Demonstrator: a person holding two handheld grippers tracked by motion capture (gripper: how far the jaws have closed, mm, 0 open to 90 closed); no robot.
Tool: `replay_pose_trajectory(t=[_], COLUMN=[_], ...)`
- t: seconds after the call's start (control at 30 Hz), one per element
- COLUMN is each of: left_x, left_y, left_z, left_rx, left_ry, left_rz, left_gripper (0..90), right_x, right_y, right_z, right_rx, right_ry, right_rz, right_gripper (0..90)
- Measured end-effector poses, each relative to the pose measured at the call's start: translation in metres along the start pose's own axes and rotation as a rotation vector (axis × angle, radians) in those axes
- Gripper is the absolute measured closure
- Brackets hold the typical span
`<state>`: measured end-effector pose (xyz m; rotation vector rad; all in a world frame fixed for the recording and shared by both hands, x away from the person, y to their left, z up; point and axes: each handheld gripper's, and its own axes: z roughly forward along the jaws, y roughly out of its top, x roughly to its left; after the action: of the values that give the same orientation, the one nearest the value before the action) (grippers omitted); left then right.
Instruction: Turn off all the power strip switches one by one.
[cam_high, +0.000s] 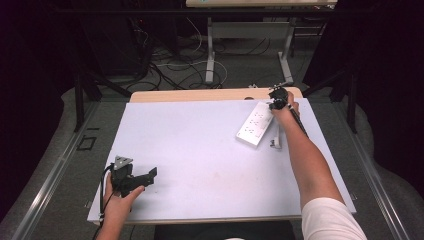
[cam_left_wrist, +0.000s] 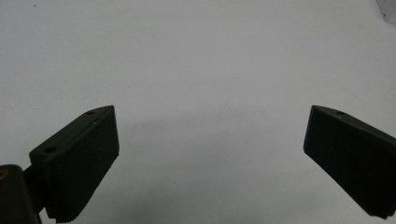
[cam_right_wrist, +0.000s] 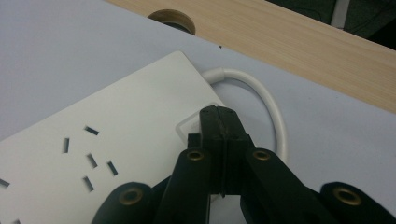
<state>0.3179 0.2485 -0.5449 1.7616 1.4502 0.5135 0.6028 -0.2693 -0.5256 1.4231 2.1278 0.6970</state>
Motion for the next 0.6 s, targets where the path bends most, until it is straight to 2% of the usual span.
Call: replay_pose_trajectory(t=[0.23,0.57,0.6], left_x=[-0.001,-0.001,-0.002], left_y=[0.002,0.002,0.002], left_z=[0.001,0.001,0.001], left_rx=[0.004,0.002,0.002], left_ry=[-0.002,-0.008,-0.009], left_rz=[0.005,0.008,0.009], left_gripper=[3.3,3.3,3.4], right_x=[0.0,0.01,0.011], right_y=[0.001,0.001,0.001], right_z=[-0.007,-0.018,-0.018], right_rx=[0.014,0.069,0.06], right_ry=[0.026,0.065,0.067], right_rz=[0.011,0.035,0.044], right_gripper=[90.0,90.0,90.0])
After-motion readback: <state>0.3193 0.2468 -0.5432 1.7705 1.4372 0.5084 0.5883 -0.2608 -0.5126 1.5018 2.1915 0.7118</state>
